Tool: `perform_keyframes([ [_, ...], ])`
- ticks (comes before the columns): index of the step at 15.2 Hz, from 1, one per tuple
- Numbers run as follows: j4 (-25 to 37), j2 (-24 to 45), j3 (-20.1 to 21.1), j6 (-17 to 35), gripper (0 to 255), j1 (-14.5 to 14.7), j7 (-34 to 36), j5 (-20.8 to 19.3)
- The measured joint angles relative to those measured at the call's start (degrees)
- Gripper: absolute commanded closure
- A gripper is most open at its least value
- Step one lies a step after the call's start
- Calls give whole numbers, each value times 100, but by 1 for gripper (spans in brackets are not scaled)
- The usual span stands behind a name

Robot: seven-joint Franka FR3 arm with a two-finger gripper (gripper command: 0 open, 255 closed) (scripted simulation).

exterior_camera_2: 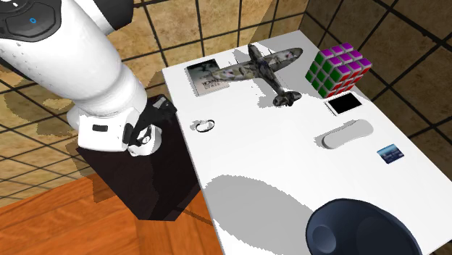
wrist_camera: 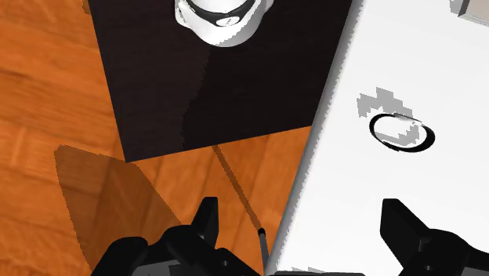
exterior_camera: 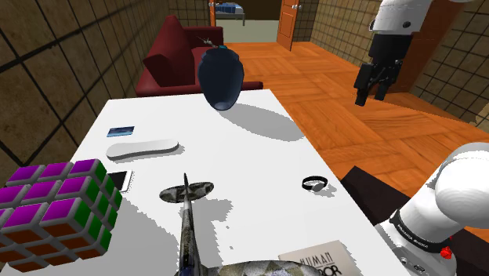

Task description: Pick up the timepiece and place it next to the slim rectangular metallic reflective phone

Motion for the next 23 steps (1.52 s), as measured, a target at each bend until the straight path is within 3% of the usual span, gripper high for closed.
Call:
perform_keyframes([
  [3,-270,-113,73,189,0,32,90,128],
  [10,-1251,-267,617,1264,0,328,637,975],
  [19,-2073,275,1520,3102,0,917,1191,2271],
  [23,-2212,505,1708,3558,0,1033,1227,2525],
])
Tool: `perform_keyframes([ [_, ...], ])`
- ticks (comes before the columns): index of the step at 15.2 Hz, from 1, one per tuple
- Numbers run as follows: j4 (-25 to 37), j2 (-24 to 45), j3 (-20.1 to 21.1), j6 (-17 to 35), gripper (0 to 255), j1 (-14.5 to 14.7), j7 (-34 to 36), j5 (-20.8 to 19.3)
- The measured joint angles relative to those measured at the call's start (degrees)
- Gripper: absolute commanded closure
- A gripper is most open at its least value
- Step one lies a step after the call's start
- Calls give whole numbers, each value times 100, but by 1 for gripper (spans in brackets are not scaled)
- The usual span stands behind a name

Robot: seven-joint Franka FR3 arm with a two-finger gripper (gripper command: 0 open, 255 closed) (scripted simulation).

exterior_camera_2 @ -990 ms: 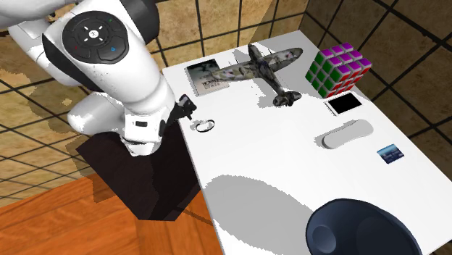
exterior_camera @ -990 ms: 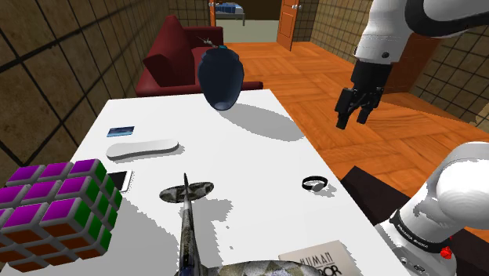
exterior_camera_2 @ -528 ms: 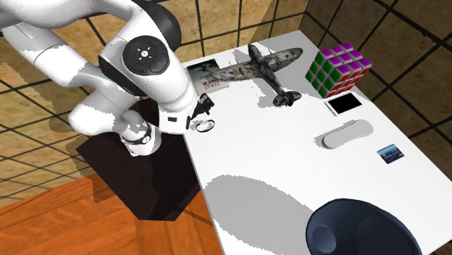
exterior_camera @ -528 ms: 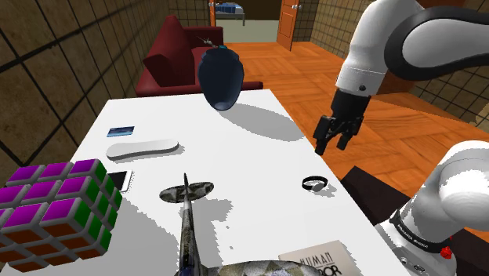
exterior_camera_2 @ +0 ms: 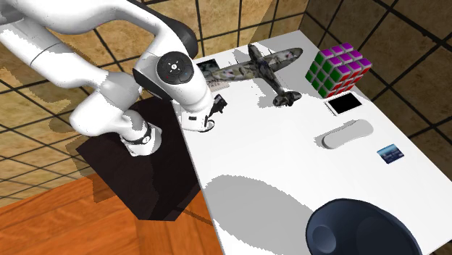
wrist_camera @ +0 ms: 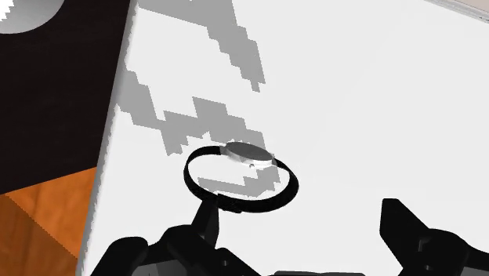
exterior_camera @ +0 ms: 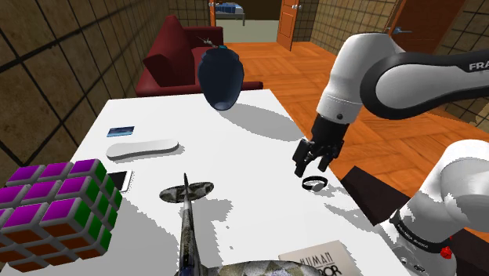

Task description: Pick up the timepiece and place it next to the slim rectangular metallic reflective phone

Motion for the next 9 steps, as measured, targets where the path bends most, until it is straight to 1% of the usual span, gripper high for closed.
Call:
perform_keyframes([
  [5,-237,225,157,476,0,100,-57,209],
  [9,-256,269,183,548,0,113,-62,238],
])
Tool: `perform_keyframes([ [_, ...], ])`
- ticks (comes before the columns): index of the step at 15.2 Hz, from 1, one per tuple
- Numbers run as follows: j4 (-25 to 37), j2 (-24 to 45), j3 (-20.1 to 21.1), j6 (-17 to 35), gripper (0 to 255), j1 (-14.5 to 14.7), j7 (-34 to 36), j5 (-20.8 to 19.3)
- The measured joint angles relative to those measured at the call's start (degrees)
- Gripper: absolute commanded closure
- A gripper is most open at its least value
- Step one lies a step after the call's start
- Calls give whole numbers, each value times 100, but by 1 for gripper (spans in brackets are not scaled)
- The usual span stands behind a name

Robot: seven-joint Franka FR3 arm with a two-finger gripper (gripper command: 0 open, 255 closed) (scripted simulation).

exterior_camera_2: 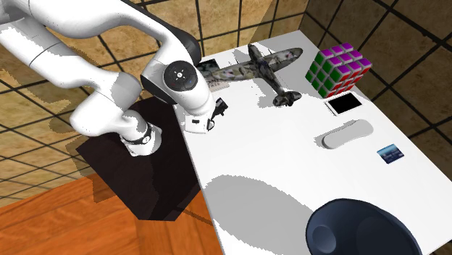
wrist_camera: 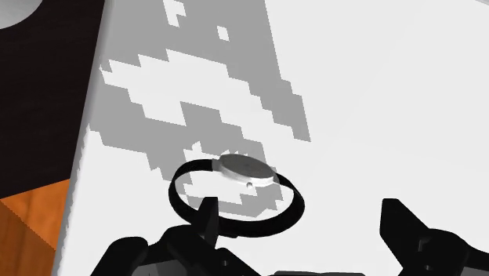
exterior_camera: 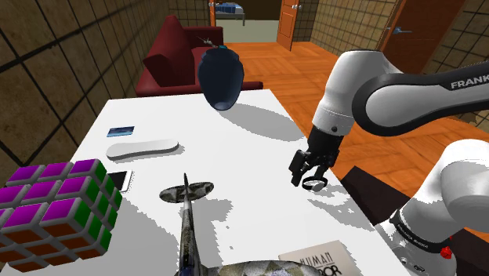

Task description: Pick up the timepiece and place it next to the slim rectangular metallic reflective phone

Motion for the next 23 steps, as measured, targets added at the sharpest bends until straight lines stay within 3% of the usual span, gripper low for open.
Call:
perform_keyframes([
  [2,-2,1,2,4,0,2,0,2],
  [3,-2,1,2,4,255,2,0,2],
  [13,7,-3,4,12,255,5,3,7],
  [23,474,-350,-153,-791,255,-84,243,-264],
])
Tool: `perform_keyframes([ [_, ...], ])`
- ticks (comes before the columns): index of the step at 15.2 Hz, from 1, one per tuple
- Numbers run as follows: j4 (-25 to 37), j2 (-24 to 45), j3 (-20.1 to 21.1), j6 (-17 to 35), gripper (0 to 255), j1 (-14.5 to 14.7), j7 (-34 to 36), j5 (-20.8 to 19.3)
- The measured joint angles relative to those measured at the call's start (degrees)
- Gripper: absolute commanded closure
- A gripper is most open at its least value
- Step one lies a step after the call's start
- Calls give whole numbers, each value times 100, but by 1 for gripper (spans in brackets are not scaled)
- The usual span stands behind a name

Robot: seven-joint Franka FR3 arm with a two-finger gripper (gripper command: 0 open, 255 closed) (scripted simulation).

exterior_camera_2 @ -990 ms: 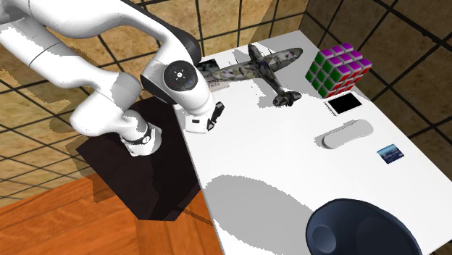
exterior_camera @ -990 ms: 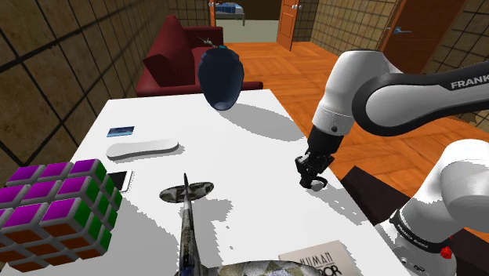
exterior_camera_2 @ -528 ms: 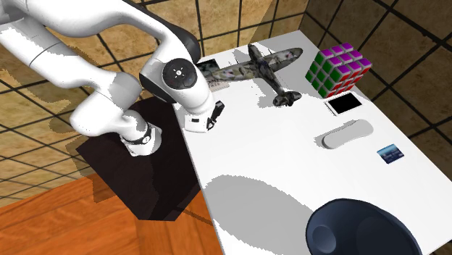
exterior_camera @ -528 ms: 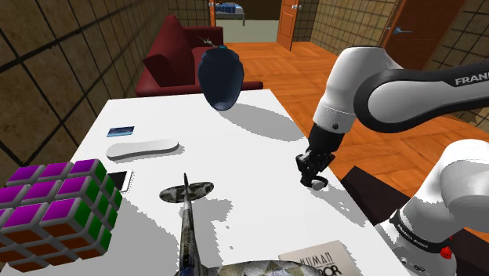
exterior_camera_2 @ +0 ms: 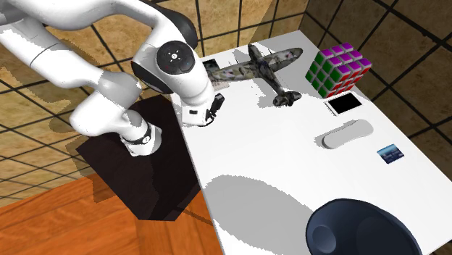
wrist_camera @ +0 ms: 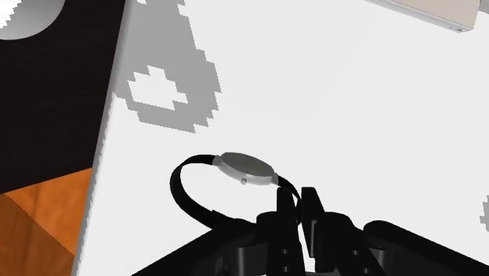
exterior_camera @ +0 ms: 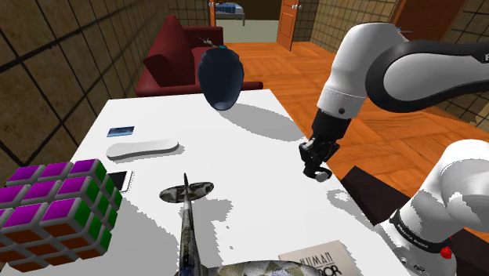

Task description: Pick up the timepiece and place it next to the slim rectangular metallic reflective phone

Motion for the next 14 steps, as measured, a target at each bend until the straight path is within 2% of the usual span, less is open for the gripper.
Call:
perform_keyframes([
  [10,614,-209,-175,-799,255,-75,222,-238],
  [14,1140,461,109,-561,255,-89,442,-180],
])
